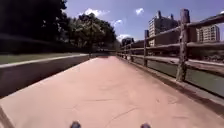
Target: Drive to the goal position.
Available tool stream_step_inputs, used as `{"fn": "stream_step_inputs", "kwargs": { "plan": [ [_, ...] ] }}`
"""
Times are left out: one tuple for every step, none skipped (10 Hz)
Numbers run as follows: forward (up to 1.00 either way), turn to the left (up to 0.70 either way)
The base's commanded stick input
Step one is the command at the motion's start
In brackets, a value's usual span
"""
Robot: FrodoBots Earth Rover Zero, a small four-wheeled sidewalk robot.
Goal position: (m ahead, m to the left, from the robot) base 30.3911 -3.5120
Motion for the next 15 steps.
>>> {"fn": "stream_step_inputs", "kwargs": {
  "plan": [
    [1.0,0.0],
    [1.0,0.0],
    [1.0,0.0],
    [1.0,0.0],
    [1.0,0.0],
    [1.0,0.0],
    [1.0,0.0],
    [1.0,0.0],
    [1.0,0.06],
    [1.0,0.4],
    [1.0,0.34],
    [1.0,0.09],
    [1.0,0.0],
    [1.0,0.0],
    [1.0,0.0]
  ]
}}
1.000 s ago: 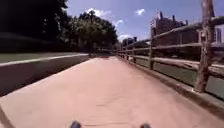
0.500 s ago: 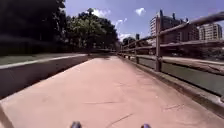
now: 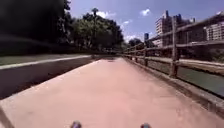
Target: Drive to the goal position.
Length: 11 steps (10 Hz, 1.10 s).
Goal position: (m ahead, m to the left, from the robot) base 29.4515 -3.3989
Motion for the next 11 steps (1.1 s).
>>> {"fn": "stream_step_inputs", "kwargs": {
  "plan": [
    [1.0,0.0],
    [1.0,0.0],
    [1.0,0.0],
    [1.0,0.0],
    [1.0,0.0],
    [1.0,0.0],
    [1.0,0.0],
    [1.0,0.0],
    [1.0,0.0],
    [1.0,-0.19],
    [1.0,-0.27]
  ]
}}
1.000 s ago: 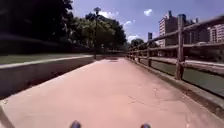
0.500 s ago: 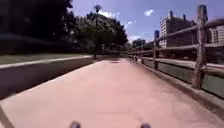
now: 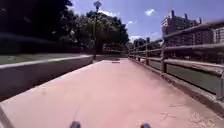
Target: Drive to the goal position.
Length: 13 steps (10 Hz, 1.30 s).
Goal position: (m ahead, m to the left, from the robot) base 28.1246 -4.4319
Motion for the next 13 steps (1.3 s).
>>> {"fn": "stream_step_inputs", "kwargs": {
  "plan": [
    [1.0,0.0],
    [1.0,0.0],
    [1.0,0.0],
    [1.0,0.0],
    [1.0,0.0],
    [1.0,0.0],
    [1.0,0.0],
    [1.0,0.0],
    [1.0,0.0],
    [1.0,0.0],
    [1.0,0.0],
    [1.0,0.0],
    [1.0,0.0]
  ]
}}
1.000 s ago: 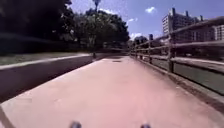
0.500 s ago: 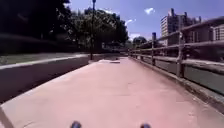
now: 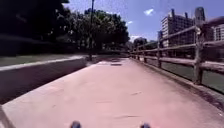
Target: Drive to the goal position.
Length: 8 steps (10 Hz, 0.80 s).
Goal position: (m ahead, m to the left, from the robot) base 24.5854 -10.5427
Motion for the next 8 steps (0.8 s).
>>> {"fn": "stream_step_inputs", "kwargs": {
  "plan": [
    [1.0,0.0],
    [1.0,0.0],
    [1.0,0.0],
    [1.0,0.0],
    [1.0,0.0],
    [1.0,0.0],
    [1.0,0.0],
    [1.0,0.0]
  ]
}}
